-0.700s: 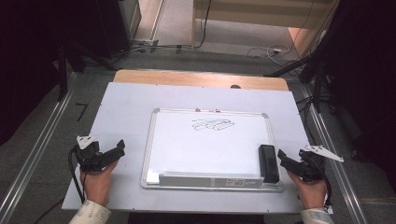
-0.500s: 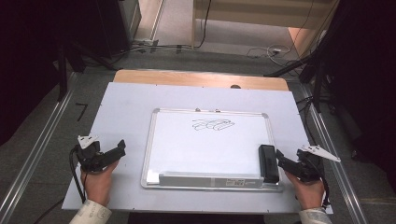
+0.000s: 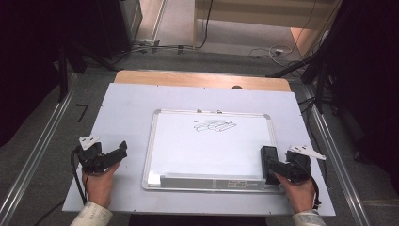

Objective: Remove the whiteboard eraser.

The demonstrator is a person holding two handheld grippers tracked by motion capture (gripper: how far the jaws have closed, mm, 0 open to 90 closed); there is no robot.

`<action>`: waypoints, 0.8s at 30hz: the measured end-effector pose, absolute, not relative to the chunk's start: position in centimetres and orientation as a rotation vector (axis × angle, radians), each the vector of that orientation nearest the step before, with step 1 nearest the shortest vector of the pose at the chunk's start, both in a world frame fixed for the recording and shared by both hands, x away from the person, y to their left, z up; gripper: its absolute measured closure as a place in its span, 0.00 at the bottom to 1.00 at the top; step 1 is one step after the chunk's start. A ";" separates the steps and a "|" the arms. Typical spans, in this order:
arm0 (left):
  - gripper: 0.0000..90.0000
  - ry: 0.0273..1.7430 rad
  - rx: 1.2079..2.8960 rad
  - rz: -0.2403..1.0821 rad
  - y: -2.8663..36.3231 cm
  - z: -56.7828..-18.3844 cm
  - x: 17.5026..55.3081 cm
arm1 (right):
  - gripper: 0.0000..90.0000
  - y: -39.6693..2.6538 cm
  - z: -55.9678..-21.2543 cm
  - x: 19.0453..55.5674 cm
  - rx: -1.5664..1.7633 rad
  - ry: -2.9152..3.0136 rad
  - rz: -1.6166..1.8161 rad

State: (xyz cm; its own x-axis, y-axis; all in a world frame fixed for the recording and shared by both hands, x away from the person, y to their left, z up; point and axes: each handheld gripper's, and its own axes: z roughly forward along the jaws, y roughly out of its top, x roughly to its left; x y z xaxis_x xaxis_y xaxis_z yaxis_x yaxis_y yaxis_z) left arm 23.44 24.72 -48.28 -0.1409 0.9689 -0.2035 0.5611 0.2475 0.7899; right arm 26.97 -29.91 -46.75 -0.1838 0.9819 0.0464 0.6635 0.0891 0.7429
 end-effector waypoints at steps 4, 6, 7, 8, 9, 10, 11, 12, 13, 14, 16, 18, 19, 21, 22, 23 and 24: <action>0.07 1.806 1.402 0.722 24.7 -48.3 23.4 | 0.24 -29.0 -47.2 27.4 1.612 1.922 0.849; 0.07 1.805 1.402 0.722 24.7 -48.3 23.4 | 0.24 -28.7 -47.4 27.6 1.610 1.950 0.840; 0.07 1.805 1.402 0.722 24.7 -48.3 23.4 | 0.25 -28.6 -47.6 27.8 1.613 1.964 0.836; 0.07 1.805 1.401 0.722 24.7 -48.3 23.4 | 0.26 -28.4 -47.7 27.9 1.616 1.972 0.829; 0.07 1.804 1.402 0.723 24.7 -48.3 23.4 | 0.28 -28.3 -47.8 28.0 1.610 1.973 0.818; 0.07 1.804 1.401 0.724 24.7 -48.3 23.4 | 0.29 -28.2 -47.9 28.1 1.608 1.974 0.806; 0.07 1.803 1.401 0.724 24.7 -48.3 23.4 | 0.30 -28.2 -48.0 28.2 1.611 1.985 0.798; 0.07 1.801 1.402 0.723 24.8 -48.2 23.4 | 0.30 -28.1 -48.2 28.3 1.623 1.989 0.789; 0.07 1.802 1.402 0.723 24.8 -48.2 23.4 | 0.32 -28.2 -48.3 28.4 1.627 1.997 0.786; 0.07 1.803 1.402 0.722 24.8 -48.2 23.3 | 0.34 -28.2 -48.4 28.5 1.626 1.997 0.780; 0.07 1.803 1.397 0.723 24.8 -48.2 23.3 | 0.35 -28.2 -48.5 28.5 1.633 1.991 0.789; 0.07 1.804 1.397 0.723 24.8 -48.2 23.3 | 0.37 -28.3 -48.5 28.5 1.638 1.994 0.805; 0.07 1.804 1.397 0.723 24.8 -48.2 23.3 | 0.39 -28.3 -48.5 28.5 1.629 1.996 0.810; 0.07 1.805 1.395 0.723 24.8 -48.2 23.3 | 0.41 -28.3 -48.5 28.4 1.623 1.997 0.811; 0.07 1.805 1.393 0.723 24.8 -48.2 23.3 | 0.41 -28.3 -48.5 28.4 1.622 2.000 0.815; 0.07 1.804 1.394 0.724 24.9 -48.2 23.2 | 0.41 -28.4 -48.5 28.4 1.627 1.999 0.817; 0.07 1.803 1.393 0.725 24.9 -48.2 23.2 | 0.41 -28.4 -48.5 28.4 1.631 1.999 0.821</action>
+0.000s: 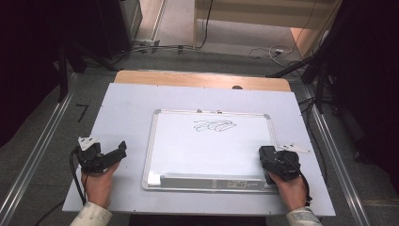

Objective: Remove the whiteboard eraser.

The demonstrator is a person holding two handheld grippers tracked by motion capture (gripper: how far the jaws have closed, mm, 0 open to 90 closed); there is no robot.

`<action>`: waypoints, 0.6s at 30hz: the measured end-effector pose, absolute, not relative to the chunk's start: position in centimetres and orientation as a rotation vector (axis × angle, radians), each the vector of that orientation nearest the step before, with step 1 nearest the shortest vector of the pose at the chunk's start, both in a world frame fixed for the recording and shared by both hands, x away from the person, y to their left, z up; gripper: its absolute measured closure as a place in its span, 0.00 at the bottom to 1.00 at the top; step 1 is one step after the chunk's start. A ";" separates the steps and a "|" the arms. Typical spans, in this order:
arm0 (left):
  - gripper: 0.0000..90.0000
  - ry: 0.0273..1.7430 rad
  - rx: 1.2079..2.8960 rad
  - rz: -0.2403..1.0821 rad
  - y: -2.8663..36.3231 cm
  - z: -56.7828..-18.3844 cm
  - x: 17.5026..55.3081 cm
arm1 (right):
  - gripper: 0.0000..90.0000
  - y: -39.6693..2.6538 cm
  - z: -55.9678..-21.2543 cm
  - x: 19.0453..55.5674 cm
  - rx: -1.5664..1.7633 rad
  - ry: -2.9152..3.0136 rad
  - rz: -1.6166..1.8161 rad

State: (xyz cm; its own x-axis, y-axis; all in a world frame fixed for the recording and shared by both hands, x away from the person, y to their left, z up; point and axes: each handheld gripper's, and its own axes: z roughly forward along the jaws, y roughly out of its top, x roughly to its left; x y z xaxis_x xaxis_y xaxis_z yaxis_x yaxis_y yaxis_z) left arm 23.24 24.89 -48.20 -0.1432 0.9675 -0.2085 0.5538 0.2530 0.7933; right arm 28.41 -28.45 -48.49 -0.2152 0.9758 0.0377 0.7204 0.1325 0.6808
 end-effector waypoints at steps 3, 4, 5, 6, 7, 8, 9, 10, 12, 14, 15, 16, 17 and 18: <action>0.07 1.805 1.393 0.724 24.9 -48.2 23.2 | 0.40 -28.3 -48.6 28.4 1.613 2.002 0.804; 0.07 1.805 1.393 0.724 24.9 -48.2 23.3 | 0.39 -28.2 -48.7 28.4 1.617 2.006 0.793; 0.07 1.803 1.394 0.723 24.9 -48.2 23.2 | 0.38 -28.2 -48.8 28.4 1.623 2.008 0.787; 0.07 1.803 1.394 0.725 24.9 -48.2 23.2 | 0.38 -28.2 -49.0 28.5 1.637 2.015 0.783; 0.07 1.802 1.393 0.725 24.9 -48.2 23.2 | 0.38 -28.3 -48.9 28.4 1.642 2.009 0.794; 0.07 1.803 1.393 0.724 24.9 -48.2 23.2 | 0.39 -28.3 -49.0 28.4 1.643 2.006 0.798; 0.07 1.804 1.392 0.724 24.9 -48.2 23.2 | 0.39 -28.3 -49.0 28.4 1.642 2.005 0.801; 0.07 1.805 1.393 0.723 24.9 -48.2 23.2 | 0.40 -28.3 -48.9 28.4 1.645 2.004 0.802; 0.07 1.803 1.391 0.723 24.9 -48.2 23.2 | 0.41 -28.4 -48.9 28.5 1.663 1.999 0.814; 0.07 1.802 1.391 0.723 24.9 -48.2 23.2 | 0.41 -28.5 -48.7 28.5 1.668 1.997 0.820; 0.07 1.802 1.391 0.723 24.9 -48.2 23.2 | 0.42 -28.5 -48.7 28.5 1.671 1.996 0.821; 0.07 1.804 1.390 0.723 24.9 -48.2 23.2 | 0.42 -28.6 -48.7 28.5 1.674 1.997 0.825; 0.07 1.804 1.390 0.722 25.0 -48.1 23.2 | 0.42 -28.6 -48.6 28.6 1.668 1.997 0.822; 0.07 1.804 1.388 0.723 25.0 -48.1 23.2 | 0.42 -28.7 -48.6 28.6 1.662 1.993 0.822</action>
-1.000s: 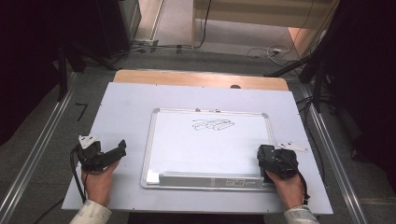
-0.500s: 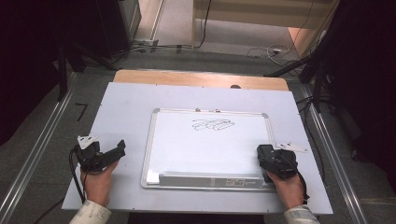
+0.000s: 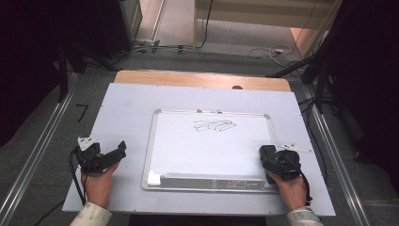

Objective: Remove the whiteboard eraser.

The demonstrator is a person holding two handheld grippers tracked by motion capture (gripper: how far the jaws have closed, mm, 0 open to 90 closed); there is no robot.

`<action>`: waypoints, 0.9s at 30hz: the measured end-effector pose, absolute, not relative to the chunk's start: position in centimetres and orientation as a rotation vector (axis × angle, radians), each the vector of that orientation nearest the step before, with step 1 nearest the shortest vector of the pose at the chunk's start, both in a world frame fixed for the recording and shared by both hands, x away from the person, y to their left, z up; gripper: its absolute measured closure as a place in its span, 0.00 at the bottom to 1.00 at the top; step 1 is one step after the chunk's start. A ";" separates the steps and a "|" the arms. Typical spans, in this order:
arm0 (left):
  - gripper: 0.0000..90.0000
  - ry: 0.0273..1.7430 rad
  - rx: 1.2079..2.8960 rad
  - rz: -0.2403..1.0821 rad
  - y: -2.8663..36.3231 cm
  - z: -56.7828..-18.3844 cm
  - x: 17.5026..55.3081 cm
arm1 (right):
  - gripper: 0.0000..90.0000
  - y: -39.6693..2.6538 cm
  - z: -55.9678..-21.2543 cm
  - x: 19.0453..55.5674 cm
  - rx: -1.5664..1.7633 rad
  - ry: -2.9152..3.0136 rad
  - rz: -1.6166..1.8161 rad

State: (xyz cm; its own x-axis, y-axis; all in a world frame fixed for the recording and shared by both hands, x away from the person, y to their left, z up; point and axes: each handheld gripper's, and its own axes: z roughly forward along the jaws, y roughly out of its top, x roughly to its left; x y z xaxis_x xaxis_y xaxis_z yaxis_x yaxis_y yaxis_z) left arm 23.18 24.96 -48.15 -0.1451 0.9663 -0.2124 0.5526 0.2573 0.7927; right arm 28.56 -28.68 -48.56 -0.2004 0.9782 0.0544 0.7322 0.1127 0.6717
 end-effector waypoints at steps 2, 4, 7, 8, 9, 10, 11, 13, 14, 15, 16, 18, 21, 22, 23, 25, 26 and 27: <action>0.07 1.804 1.388 0.723 25.0 -48.2 23.2 | 0.42 -28.8 -48.4 28.5 1.643 1.986 0.826; 0.07 1.804 1.390 0.722 25.0 -48.2 23.2 | 0.42 -28.9 -48.1 28.4 1.629 1.974 0.852; 0.07 1.803 1.394 0.723 24.9 -48.2 23.3 | 0.42 -28.7 -47.8 28.4 1.590 1.980 0.857; 0.07 1.803 1.394 0.723 24.9 -48.2 23.3 | 0.42 -28.6 -47.7 28.4 1.584 1.985 0.860; 0.07 1.803 1.394 0.725 24.9 -48.2 23.3 | 0.42 -28.5 -47.7 28.4 1.579 1.989 0.861; 0.07 1.803 1.394 0.726 24.8 -48.2 23.3 | 0.42 -28.5 -47.6 28.5 1.569 1.996 0.862; 0.07 1.803 1.395 0.724 24.8 -48.2 23.3 | 0.42 -28.4 -47.6 28.5 1.567 1.998 0.868; 0.07 1.803 1.397 0.723 24.8 -48.2 23.3 | 0.42 -28.4 -47.4 28.7 1.560 2.006 0.876; 0.07 1.804 1.398 0.723 24.8 -48.2 23.3 | 0.42 -28.3 -47.3 28.8 1.558 2.007 0.878; 0.07 1.804 1.398 0.725 24.8 -48.3 23.3 | 0.42 -28.3 -47.3 28.9 1.550 2.012 0.881; 0.07 1.804 1.400 0.724 24.8 -48.3 23.3 | 0.42 -28.2 -47.2 29.0 1.541 2.021 0.881; 0.07 1.804 1.405 0.722 24.8 -48.3 23.3 | 0.42 -28.1 -47.1 29.1 1.535 2.025 0.886; 0.07 1.805 1.401 0.723 24.8 -48.3 23.4 | 0.42 -28.0 -46.9 29.5 1.523 2.023 0.893; 0.07 1.804 1.401 0.723 24.8 -48.3 23.4 | 0.42 -27.9 -46.8 29.7 1.523 2.023 0.895; 0.07 1.805 1.400 0.722 24.8 -48.3 23.4 | 0.42 -27.9 -46.8 29.8 1.522 2.025 0.902; 0.07 1.806 1.400 0.722 24.9 -48.3 23.4 | 0.42 -27.7 -46.7 30.1 1.517 2.030 0.901; 0.07 1.807 1.402 0.721 24.9 -48.3 23.4 | 0.42 -27.6 -46.7 30.2 1.513 2.030 0.902; 0.07 1.808 1.404 0.720 24.9 -48.4 23.4 | 0.42 -27.6 -46.6 30.3 1.512 2.029 0.910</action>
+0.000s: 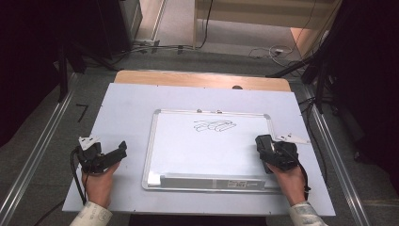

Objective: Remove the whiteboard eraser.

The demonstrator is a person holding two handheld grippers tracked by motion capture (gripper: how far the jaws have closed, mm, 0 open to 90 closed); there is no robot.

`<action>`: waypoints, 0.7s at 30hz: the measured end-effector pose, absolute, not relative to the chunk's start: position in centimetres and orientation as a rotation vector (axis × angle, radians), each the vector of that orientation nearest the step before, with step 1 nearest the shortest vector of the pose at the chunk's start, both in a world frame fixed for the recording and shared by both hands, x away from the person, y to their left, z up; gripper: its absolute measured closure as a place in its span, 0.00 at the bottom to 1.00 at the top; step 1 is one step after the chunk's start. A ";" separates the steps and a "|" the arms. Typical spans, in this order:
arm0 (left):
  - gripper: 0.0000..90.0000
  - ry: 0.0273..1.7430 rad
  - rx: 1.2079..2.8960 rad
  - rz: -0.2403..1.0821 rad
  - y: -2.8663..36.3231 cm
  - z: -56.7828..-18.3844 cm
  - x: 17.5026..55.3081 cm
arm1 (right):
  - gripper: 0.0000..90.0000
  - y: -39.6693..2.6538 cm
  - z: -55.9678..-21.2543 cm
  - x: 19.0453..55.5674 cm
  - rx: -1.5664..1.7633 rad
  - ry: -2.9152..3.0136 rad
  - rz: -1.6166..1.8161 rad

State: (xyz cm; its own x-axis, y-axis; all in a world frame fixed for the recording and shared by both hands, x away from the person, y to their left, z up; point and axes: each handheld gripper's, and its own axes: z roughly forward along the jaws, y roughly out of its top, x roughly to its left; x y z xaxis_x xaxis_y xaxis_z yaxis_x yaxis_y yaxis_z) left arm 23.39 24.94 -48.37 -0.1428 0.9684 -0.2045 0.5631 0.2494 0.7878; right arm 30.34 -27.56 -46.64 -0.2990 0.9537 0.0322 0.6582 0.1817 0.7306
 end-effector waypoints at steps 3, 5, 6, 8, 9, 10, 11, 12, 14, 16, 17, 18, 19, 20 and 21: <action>0.07 1.815 1.404 0.712 25.2 -48.6 23.4 | 0.42 -27.3 -46.4 30.7 1.510 2.030 0.922; 0.07 1.818 1.396 0.708 25.4 -48.6 23.5 | 0.42 -27.2 -46.3 31.0 1.509 2.030 0.929; 0.07 1.818 1.391 0.708 25.5 -48.6 23.4 | 0.42 -27.1 -46.3 31.1 1.509 2.030 0.932; 0.07 1.814 1.390 0.711 25.5 -48.6 23.4 | 0.42 -26.9 -46.3 31.4 1.507 2.031 0.929; 0.07 1.813 1.392 0.711 25.4 -48.5 23.3 | 0.42 -26.9 -46.3 31.5 1.504 2.033 0.928; 0.07 1.809 1.397 0.713 25.4 -48.5 23.3 | 0.42 -26.8 -46.3 31.5 1.502 2.033 0.928; 0.07 1.807 1.393 0.714 25.3 -48.4 23.2 | 0.42 -26.6 -46.3 31.6 1.498 2.036 0.928; 0.07 1.806 1.392 0.717 25.3 -48.4 23.2 | 0.42 -26.5 -46.3 31.6 1.489 2.041 0.929; 0.07 1.807 1.390 0.718 25.3 -48.4 23.2 | 0.42 -26.3 -46.3 31.7 1.482 2.052 0.932; 0.07 1.810 1.394 0.717 25.2 -48.4 23.3 | 0.42 -26.1 -46.3 31.7 1.478 2.058 0.930; 0.07 1.808 1.398 0.717 25.2 -48.4 23.3 | 0.42 -26.0 -46.3 31.8 1.477 2.061 0.930; 0.07 1.808 1.401 0.717 25.1 -48.4 23.4 | 0.42 -26.0 -46.4 31.8 1.476 2.063 0.932; 0.07 1.807 1.402 0.716 25.1 -48.5 23.4 | 0.42 -26.0 -46.4 31.9 1.479 2.065 0.933; 0.07 1.807 1.403 0.716 25.0 -48.5 23.4 | 0.42 -25.9 -46.4 32.0 1.479 2.065 0.935; 0.07 1.808 1.405 0.714 25.0 -48.5 23.4 | 0.42 -25.9 -46.4 32.0 1.477 2.065 0.937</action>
